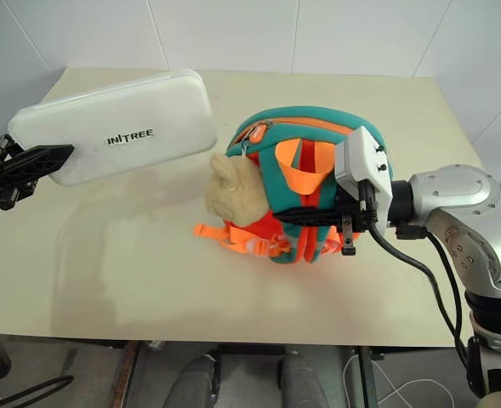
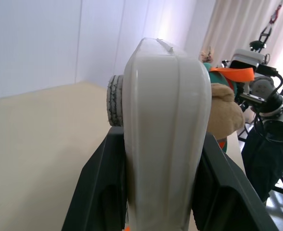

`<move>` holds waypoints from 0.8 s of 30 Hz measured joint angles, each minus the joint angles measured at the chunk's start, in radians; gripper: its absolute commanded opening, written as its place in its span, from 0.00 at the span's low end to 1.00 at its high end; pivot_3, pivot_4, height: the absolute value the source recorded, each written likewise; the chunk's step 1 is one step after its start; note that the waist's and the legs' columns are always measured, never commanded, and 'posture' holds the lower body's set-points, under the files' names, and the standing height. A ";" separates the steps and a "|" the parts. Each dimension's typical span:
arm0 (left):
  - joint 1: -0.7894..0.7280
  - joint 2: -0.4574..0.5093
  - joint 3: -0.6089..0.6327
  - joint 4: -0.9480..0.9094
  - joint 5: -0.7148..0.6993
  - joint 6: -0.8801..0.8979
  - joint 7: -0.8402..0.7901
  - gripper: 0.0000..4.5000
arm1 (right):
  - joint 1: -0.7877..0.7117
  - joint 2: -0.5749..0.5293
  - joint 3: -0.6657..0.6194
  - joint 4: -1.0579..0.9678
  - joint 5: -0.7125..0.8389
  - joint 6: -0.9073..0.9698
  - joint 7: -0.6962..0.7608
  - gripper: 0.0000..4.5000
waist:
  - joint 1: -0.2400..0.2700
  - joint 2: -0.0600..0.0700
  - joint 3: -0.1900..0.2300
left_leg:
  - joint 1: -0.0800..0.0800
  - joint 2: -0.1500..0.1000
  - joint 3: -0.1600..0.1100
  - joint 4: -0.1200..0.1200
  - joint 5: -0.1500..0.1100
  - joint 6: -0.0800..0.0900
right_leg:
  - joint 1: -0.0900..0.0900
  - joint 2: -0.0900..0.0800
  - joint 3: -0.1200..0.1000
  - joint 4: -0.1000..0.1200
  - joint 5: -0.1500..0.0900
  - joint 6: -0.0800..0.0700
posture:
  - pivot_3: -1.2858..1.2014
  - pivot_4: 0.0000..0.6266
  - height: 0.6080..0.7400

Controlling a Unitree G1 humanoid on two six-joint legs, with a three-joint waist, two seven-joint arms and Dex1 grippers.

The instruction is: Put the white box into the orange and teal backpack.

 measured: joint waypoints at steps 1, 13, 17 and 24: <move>-0.001 -0.007 -0.010 -0.003 -0.002 -0.005 -0.011 0.28 | 0.000 0.005 0.007 0.002 -0.006 -0.002 0.000 0.00 | 0.000 0.000 0.000 | 0.000 0.000 0.000 0.000 0.000 0.000 | 0.000 0.000 0.000 0.000 0.000 0.000 | 0.52 0.24 1.00; -0.115 -0.014 -0.219 0.088 0.106 -0.137 -0.114 0.28 | 0.002 0.012 0.025 0.018 -0.037 -0.025 0.014 0.00 | -0.001 0.000 0.000 | 0.000 0.000 0.000 0.000 0.000 0.000 | 0.000 0.000 0.000 0.000 0.000 0.000 | 0.52 0.24 1.00; -0.207 -0.013 -0.331 0.148 0.198 -0.218 -0.116 0.28 | 0.005 0.012 0.026 0.021 -0.045 -0.033 0.020 0.00 | -0.001 0.000 0.000 | 0.000 0.000 0.000 0.000 0.000 0.000 | 0.000 0.001 0.000 0.000 0.000 0.000 | 0.52 0.24 1.00; -0.422 -0.064 -0.496 0.230 0.345 -0.306 -0.114 0.28 | 0.009 0.016 0.031 0.026 -0.061 -0.048 0.026 0.00 | 0.005 0.000 0.000 | 0.000 -0.001 -0.001 0.001 0.000 0.001 | 0.001 0.000 0.000 0.000 0.001 0.001 | 0.52 0.24 1.00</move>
